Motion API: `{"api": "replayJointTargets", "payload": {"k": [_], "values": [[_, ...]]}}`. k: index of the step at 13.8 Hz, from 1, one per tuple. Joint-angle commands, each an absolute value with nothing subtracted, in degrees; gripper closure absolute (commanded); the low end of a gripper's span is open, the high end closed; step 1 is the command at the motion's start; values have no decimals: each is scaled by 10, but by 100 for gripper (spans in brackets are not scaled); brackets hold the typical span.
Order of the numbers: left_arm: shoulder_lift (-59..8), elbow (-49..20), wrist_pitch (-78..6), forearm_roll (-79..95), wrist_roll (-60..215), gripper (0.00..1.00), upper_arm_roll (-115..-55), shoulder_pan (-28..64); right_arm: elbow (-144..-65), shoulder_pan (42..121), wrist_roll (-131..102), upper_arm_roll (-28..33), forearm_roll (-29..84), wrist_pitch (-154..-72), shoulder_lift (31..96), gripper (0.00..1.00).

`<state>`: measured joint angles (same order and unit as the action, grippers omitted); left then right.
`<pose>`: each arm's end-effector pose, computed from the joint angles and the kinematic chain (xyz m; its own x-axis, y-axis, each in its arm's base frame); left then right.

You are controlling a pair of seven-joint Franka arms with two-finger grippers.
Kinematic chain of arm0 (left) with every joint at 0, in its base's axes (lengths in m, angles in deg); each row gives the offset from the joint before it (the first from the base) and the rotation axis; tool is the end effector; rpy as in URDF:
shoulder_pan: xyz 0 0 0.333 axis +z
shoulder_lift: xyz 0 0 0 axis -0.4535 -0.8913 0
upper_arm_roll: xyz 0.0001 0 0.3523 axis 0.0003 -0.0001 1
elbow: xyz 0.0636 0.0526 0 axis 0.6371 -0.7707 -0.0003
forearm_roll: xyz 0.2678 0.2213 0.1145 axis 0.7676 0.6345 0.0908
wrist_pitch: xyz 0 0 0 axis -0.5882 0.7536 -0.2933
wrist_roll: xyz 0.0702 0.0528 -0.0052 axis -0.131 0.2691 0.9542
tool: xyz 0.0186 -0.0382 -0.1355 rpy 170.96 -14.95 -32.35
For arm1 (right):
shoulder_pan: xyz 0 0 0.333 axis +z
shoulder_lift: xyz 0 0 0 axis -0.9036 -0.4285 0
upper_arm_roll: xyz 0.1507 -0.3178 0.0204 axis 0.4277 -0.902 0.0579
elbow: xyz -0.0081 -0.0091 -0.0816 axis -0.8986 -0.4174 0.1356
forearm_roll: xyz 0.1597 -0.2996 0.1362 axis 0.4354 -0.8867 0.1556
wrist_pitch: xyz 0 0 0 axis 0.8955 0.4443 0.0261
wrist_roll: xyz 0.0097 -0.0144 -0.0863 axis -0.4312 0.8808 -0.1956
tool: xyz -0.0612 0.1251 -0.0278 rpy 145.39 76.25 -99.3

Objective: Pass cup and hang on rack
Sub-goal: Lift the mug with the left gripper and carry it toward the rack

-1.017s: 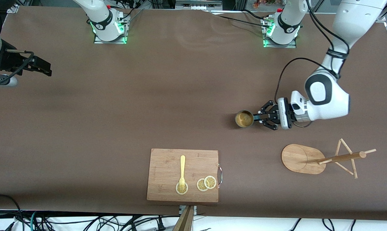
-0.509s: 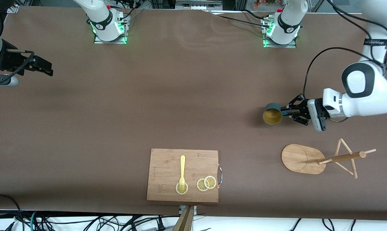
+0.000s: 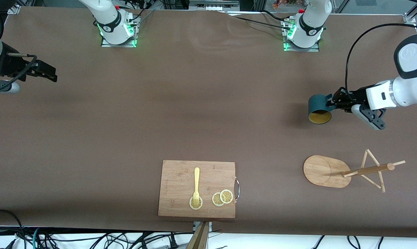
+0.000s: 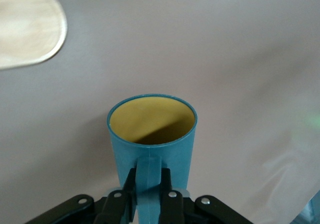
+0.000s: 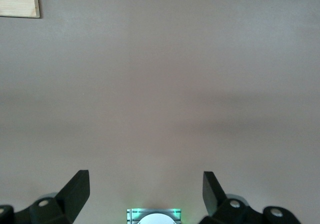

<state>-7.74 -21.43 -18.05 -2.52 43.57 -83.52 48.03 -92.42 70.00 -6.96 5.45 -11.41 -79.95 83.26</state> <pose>0.5405 0.0022 0.4532 0.9442 -0.3209 -0.0740 -0.2608 -0.8658 0.4272 0.5272 0.0232 0.6087 0.9908 0.0040 -0.1351 0.0100 -0.9990 0.0434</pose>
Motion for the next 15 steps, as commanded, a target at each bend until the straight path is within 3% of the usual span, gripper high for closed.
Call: {"api": "replayJointTargets", "payload": {"k": [1, 6, 11, 15], "values": [[-115, -135, -121, 0, 562, 100, -836, 486, -913, 698, -64, 55, -105, -789, 830, 0], [-228, 16, -39, 29, 663, 100, -811, 489, -913, 698, -64, 55, -105, -789, 830, 0], [-249, 45, -31, -70, 798, 100, -791, 518, -913, 698, -64, 55, -105, -789, 830, 0], [-310, 98, -20, -197, 800, 100, -781, 562, -913, 698, -64, 55, -105, -789, 830, 0]]}}
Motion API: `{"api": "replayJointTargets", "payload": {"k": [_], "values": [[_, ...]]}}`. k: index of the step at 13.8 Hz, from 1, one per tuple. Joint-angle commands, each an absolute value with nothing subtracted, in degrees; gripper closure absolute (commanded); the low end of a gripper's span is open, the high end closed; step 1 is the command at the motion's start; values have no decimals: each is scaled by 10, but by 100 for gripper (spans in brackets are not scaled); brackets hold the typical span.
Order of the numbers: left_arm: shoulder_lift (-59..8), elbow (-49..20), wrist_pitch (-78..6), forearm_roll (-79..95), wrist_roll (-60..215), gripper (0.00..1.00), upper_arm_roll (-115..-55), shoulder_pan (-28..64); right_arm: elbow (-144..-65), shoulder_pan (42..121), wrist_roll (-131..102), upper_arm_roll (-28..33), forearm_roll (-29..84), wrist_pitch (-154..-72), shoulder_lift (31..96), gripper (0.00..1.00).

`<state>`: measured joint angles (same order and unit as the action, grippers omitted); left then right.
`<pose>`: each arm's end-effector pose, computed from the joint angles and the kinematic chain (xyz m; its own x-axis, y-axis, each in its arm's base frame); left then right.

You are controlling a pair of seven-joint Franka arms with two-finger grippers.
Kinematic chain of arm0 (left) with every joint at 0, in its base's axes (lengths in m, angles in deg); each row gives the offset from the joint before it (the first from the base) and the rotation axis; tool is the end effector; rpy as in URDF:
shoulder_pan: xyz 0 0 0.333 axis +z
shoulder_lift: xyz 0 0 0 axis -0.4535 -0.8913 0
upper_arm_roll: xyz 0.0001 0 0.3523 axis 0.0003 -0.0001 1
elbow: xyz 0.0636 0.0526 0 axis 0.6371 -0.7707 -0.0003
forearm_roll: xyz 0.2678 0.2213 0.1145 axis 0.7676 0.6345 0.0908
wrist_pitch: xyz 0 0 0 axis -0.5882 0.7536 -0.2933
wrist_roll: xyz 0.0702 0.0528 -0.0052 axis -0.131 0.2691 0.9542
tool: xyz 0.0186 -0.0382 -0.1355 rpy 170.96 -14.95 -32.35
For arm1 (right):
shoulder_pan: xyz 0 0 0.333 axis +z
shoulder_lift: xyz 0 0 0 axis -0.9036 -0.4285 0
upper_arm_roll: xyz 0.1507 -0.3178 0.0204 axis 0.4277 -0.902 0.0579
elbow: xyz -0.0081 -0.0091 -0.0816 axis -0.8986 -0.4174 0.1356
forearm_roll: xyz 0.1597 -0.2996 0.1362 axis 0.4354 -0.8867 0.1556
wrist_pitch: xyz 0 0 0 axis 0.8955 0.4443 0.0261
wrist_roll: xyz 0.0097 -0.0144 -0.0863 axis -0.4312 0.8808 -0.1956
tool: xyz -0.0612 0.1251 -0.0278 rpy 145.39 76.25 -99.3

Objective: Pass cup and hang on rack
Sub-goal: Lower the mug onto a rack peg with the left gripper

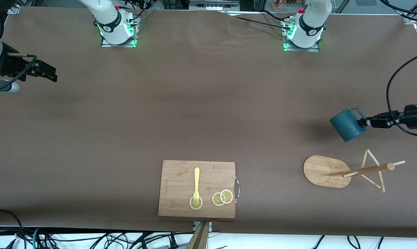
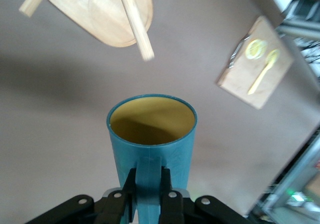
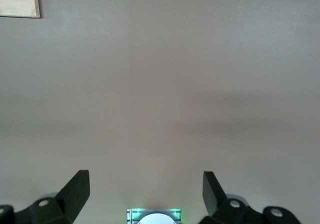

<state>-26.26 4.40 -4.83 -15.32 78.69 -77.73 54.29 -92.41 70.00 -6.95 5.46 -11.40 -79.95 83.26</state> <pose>0.6244 0.1220 0.4586 0.8590 0.3083 -0.4088 0.4994 -0.6808 0.5359 0.5272 0.0233 0.6088 0.9908 0.0040 -0.1349 0.0099 -0.9990 0.0432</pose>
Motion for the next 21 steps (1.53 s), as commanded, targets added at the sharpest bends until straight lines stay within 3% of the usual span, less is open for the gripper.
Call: {"api": "replayJointTargets", "payload": {"k": [1, 9, 21], "values": [[-318, 100, -17, -218, 799, 100, -781, 566, -913, 698, -64, 55, -105, -789, 830, 0], [-379, 110, -12, -357, 797, 100, -781, 649, -913, 698, -64, 55, -105, -789, 830, 0], [-451, 108, -14, -417, 696, 99, -781, 684, -913, 698, -64, 55, -105, -789, 830, 0]]}}
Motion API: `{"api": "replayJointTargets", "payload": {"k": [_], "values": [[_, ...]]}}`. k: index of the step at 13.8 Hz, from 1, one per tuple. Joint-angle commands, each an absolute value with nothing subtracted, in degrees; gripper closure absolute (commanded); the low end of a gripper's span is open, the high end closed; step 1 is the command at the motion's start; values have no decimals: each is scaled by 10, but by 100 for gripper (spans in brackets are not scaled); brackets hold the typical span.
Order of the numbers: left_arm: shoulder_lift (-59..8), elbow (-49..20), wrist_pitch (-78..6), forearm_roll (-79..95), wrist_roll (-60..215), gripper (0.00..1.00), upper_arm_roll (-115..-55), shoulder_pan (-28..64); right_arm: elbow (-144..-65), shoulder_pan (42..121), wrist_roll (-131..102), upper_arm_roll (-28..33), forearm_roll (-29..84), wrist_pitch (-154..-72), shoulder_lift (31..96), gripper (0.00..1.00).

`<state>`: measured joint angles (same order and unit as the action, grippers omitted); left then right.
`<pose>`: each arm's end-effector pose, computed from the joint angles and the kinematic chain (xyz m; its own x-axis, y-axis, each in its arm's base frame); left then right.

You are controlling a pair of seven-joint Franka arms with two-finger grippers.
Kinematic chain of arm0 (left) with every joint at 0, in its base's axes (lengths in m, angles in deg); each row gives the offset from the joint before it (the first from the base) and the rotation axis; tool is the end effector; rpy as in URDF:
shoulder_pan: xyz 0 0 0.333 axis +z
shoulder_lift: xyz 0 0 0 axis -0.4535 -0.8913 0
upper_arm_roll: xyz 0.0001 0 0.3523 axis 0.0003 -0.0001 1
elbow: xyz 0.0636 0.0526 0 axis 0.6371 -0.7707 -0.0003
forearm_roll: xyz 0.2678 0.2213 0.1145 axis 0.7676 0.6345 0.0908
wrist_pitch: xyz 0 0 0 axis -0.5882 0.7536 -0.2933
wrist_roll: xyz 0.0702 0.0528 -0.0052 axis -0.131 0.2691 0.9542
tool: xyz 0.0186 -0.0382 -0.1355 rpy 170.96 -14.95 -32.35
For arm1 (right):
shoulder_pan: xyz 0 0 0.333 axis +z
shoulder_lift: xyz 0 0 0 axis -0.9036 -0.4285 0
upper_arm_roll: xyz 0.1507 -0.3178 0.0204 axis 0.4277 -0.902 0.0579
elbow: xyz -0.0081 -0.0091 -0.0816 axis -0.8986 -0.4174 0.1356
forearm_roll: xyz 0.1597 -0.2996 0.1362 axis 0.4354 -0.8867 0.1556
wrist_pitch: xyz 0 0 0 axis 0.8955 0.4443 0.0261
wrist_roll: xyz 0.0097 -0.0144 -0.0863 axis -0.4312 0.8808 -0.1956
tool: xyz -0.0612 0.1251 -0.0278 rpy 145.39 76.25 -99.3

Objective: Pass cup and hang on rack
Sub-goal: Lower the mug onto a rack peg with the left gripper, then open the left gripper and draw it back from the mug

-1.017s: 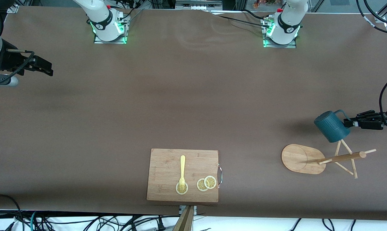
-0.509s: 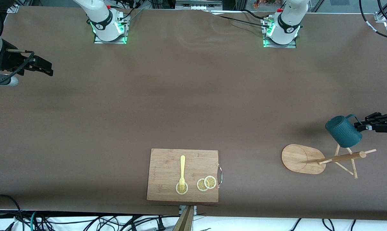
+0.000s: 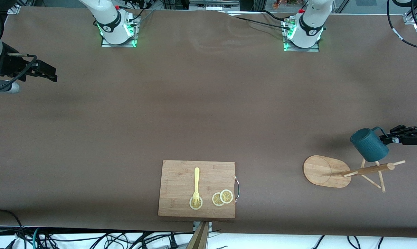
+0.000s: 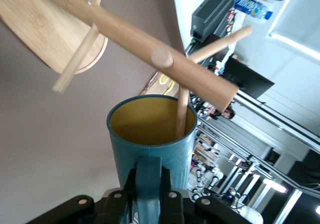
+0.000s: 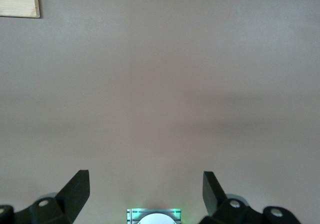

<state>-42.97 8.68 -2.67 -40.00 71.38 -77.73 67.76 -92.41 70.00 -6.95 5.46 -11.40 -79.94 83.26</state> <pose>0.6364 0.2576 0.3501 0.7947 0.3192 -0.5162 0.5808 -0.1528 0.7996 0.5272 0.0233 0.6088 0.9908 0.0040 -0.1351 0.0099 -0.9990 0.0432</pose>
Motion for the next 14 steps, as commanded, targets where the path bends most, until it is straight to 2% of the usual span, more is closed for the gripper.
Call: {"api": "replayJointTargets", "payload": {"k": [1, 2, 3, 4, 5, 8, 11, 14], "values": [[-452, 108, -14, -418, 694, 89, -781, 684, -913, 698, -64, 55, -105, -789, 830, 0], [-458, 109, -14, -426, 694, 87, -781, 686, -913, 698, -64, 56, -105, -789, 830, 0], [-460, 110, -14, -431, 694, 70, -781, 689, -913, 698, -64, 56, -105, -789, 830, 0], [-460, 110, -14, -431, 694, 13, -781, 688, -913, 698, -64, 56, -105, -789, 830, 0], [-460, 110, -15, -430, 691, 0, -781, 688, -913, 698, -64, 56, -105, -789, 830, 0], [-457, 129, -1, -413, 680, 0, -781, 684, -913, 698, -65, 56, -105, -789, 830, 0], [-453, 188, 48, -305, 633, 0, -792, 678, -913, 698, -66, 56, -105, -788, 830, 0], [-433, 197, 61, -172, 518, 0, -796, 658, -913, 698, -66, 56, -105, -788, 831, 0]]}}
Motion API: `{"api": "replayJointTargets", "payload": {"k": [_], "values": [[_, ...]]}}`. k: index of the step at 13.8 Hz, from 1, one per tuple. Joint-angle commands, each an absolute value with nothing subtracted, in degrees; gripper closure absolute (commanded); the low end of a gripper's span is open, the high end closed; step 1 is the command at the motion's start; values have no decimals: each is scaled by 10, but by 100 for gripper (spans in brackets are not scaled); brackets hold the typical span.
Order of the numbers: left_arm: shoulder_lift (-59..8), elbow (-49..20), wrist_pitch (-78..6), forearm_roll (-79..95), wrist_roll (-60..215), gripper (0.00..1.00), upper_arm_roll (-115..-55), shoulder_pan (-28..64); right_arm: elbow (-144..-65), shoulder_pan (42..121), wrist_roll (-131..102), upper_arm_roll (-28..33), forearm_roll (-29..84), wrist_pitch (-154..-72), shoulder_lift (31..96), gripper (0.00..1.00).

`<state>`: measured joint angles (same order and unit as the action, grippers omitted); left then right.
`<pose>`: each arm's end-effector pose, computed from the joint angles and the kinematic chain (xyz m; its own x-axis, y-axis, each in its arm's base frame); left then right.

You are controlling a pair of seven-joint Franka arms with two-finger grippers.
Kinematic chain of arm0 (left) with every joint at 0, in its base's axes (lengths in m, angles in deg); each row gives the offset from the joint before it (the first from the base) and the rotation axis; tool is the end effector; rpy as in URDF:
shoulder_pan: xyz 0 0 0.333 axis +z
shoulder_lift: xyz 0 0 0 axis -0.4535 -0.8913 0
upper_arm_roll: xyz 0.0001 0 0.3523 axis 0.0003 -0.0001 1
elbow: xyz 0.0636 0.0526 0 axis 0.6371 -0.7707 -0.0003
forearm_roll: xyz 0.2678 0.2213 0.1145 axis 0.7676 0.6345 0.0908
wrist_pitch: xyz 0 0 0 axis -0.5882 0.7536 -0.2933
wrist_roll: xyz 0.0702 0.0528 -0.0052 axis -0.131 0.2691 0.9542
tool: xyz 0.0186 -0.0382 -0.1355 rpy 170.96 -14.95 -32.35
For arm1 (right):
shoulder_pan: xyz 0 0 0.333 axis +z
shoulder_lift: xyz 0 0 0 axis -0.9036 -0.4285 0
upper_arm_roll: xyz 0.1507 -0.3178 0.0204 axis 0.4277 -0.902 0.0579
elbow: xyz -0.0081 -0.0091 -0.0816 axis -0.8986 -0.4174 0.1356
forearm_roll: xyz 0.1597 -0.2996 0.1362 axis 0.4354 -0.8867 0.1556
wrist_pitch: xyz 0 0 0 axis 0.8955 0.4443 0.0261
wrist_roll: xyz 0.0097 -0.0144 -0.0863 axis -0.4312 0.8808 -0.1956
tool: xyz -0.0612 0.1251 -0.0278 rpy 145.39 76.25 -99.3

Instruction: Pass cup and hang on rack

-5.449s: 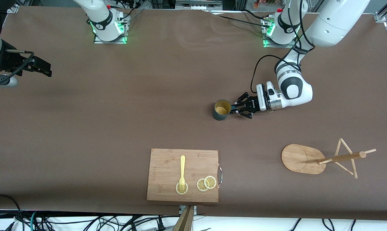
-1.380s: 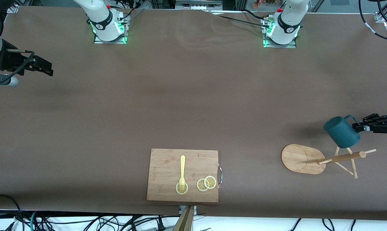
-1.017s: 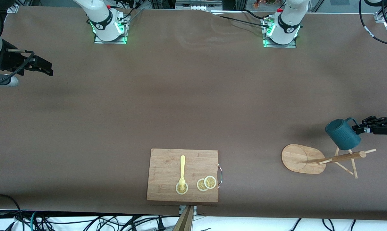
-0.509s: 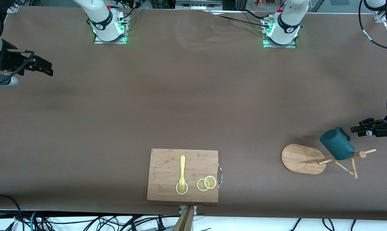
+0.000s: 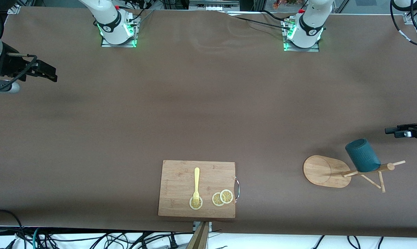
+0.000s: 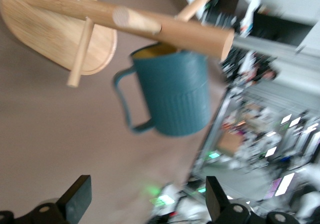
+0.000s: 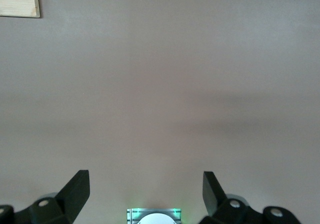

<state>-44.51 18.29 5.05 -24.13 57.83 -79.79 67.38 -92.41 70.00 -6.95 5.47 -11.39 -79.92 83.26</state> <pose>0.6284 0.2594 0.3713 0.9471 0.1243 -0.2958 0.3186 -0.4748 0.8204 0.5272 0.0234 0.6087 0.9908 0.0042 -0.1355 0.0101 -0.9990 0.0430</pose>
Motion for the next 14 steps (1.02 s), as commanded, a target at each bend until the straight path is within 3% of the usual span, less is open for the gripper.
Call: {"api": "replayJointTargets", "payload": {"k": [1, 8, 14], "values": [[-421, 197, 61, -132, 516, 0, -796, 644, -913, 698, -66, 56, -105, -788, 831, 0], [-311, 193, 14, 173, 526, 0, -796, 478, -914, 698, -69, 55, -105, -788, 830, 0], [-239, 158, 16, 263, 619, 0, -796, 351, -913, 698, -66, 55, -105, -778, 831, 0]]}}
